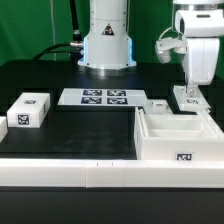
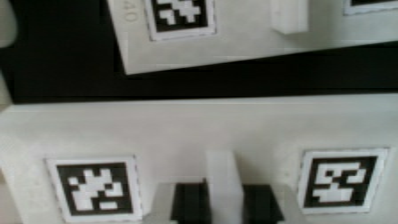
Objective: Assemble cabinet
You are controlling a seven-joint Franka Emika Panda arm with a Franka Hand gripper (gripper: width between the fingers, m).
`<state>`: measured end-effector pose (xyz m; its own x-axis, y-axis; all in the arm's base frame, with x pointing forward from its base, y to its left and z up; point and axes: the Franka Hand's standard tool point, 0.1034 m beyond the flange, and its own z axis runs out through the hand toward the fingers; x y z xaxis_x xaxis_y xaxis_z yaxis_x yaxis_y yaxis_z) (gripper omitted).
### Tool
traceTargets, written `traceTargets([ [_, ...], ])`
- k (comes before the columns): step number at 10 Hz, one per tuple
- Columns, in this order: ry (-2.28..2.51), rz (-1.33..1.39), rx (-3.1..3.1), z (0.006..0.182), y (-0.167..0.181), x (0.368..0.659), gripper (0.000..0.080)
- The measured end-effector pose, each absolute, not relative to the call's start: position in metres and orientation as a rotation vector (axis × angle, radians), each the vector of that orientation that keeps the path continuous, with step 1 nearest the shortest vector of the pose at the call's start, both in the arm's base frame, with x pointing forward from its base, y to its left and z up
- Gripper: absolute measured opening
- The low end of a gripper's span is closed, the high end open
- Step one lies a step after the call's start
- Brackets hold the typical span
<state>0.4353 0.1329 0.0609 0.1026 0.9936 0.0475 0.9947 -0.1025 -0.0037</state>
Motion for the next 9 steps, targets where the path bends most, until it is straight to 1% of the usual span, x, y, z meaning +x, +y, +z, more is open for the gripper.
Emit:
traceTargets([
  [1,-2.059,-0.033,-2.323,0.062,0.12,0.439,0.0068],
  [2,-2.047,-0.034,-2.334,0.062,0.116,0.44,0.0068],
  [5,-2.044,-0.031,-2.333,0.06,0.117,0.439,0.0068],
  [9,-2.039,-0.046,-2.335,0.059,0.12,0.451,0.0069],
])
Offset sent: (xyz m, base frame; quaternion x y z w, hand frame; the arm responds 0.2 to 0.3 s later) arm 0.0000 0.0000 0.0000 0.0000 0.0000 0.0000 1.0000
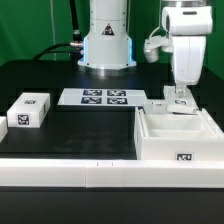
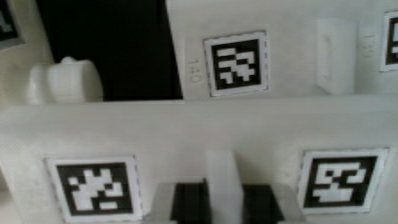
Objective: Assemble cabinet
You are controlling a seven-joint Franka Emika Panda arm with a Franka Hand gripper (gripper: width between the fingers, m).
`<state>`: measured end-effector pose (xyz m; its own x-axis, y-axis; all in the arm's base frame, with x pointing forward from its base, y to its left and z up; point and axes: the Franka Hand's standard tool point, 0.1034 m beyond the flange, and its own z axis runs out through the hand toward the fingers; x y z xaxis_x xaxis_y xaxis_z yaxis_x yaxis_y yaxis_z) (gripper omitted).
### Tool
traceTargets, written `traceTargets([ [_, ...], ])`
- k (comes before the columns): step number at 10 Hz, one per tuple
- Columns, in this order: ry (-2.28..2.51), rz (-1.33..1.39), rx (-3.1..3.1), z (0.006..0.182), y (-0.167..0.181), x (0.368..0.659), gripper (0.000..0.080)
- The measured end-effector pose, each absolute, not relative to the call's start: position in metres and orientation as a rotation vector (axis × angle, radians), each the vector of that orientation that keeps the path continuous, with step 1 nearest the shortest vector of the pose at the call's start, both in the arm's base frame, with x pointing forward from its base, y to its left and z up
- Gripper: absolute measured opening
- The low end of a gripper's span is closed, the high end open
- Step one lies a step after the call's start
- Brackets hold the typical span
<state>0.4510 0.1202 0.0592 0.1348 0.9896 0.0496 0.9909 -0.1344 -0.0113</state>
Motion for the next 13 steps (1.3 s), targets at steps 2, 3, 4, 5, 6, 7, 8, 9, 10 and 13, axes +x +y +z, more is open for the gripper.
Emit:
traceTargets([
  [2,-2.035,-0.028,-2.333,0.0595,0.1209,0.4512,0.0069],
  [3,-2.034,-0.027,-2.334,0.0592,0.1204,0.4508,0.0069],
  [4,-2.033,-0.027,-2.334,0.0591,0.1202,0.4509,0.0069],
  [5,-2.033,-0.027,-2.334,0.0592,0.1203,0.451,0.0069],
  [6,-2.033,-0.027,-2.334,0.0598,0.1222,0.4514,0.0069],
  [7,-2.026,-0.016,-2.336,0.0613,0.1251,0.452,0.0069],
  [8,-2.021,-0.019,-2.344,0.0632,0.1261,0.453,0.0069],
  [9,-2.02,-0.019,-2.344,0.0631,0.1258,0.453,0.0069],
  [10,-2.018,-0.017,-2.345,0.0622,0.1253,0.4526,0.0069],
  [13,-2.015,-0.016,-2.346,0.0617,0.1245,0.4528,0.0069],
])
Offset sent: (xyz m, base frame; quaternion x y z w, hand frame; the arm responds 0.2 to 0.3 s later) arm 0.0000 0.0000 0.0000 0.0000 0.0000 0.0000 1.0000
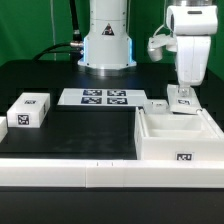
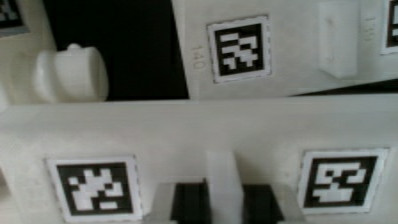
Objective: Assemble cabinet
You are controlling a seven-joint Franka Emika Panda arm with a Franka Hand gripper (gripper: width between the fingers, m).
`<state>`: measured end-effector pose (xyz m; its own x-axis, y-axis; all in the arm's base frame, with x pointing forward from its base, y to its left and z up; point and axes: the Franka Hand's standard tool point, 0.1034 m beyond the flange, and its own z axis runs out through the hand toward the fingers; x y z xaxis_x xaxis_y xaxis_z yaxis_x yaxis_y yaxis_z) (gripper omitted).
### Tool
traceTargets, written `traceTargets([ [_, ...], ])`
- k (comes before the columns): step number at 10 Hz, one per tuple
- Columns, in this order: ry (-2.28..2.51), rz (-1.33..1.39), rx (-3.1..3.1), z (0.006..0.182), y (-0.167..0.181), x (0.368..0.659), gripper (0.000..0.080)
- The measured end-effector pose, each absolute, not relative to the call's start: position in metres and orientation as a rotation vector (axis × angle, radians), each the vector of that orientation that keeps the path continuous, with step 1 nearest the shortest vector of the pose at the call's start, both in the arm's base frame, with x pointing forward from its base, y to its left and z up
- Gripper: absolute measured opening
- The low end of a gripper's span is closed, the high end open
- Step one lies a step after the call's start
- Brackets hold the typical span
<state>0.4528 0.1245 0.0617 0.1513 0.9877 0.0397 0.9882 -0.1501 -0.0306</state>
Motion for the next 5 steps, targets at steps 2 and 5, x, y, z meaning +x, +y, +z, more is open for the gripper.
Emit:
traceTargets([
  [2,-2.011,-0.017,-2.352,0.0638,0.1233,0.4586,0.0069],
  [5,-2.009,-0.019,-2.354,0.0641,0.1214,0.4601,0.0069],
])
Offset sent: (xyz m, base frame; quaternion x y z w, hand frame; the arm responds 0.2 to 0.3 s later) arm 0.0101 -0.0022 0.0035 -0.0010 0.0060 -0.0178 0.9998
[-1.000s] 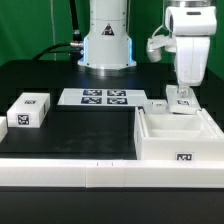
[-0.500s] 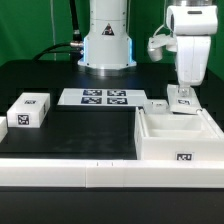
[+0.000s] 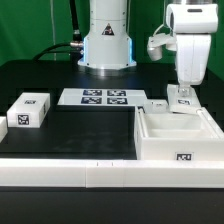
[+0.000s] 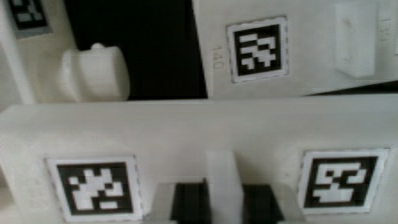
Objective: Assemble cabinet
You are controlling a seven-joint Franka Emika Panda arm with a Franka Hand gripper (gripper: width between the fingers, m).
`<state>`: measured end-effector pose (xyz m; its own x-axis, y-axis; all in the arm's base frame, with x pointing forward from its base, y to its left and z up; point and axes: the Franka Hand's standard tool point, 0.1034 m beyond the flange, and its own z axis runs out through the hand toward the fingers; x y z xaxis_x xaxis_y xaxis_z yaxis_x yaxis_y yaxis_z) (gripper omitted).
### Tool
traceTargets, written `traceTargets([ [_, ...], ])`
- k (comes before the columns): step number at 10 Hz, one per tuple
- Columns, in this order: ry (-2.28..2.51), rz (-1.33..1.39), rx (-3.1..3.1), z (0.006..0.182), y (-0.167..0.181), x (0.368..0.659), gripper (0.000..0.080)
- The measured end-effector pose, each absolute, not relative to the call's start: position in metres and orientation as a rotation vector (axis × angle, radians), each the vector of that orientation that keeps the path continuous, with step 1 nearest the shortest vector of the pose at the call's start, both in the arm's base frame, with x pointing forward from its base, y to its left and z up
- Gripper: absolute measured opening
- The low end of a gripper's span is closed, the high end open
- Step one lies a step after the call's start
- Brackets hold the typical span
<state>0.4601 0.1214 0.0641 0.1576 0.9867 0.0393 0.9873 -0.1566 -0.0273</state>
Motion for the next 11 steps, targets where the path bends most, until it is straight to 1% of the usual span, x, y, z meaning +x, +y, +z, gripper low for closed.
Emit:
traceTargets([
  [3,-2.012,-0.017,-2.35,0.062,0.121,0.459,0.0069],
  [4,-2.046,-0.036,-2.319,0.058,0.116,0.463,0.0069],
  [6,-2.054,-0.048,-2.313,0.058,0.11,0.471,0.0069],
  [7,-2.085,-0.075,-2.289,0.058,0.108,0.483,0.0069],
  [8,-2.087,-0.083,-2.288,0.058,0.108,0.489,0.0069],
  [11,-2.093,-0.086,-2.284,0.058,0.108,0.49,0.0069],
])
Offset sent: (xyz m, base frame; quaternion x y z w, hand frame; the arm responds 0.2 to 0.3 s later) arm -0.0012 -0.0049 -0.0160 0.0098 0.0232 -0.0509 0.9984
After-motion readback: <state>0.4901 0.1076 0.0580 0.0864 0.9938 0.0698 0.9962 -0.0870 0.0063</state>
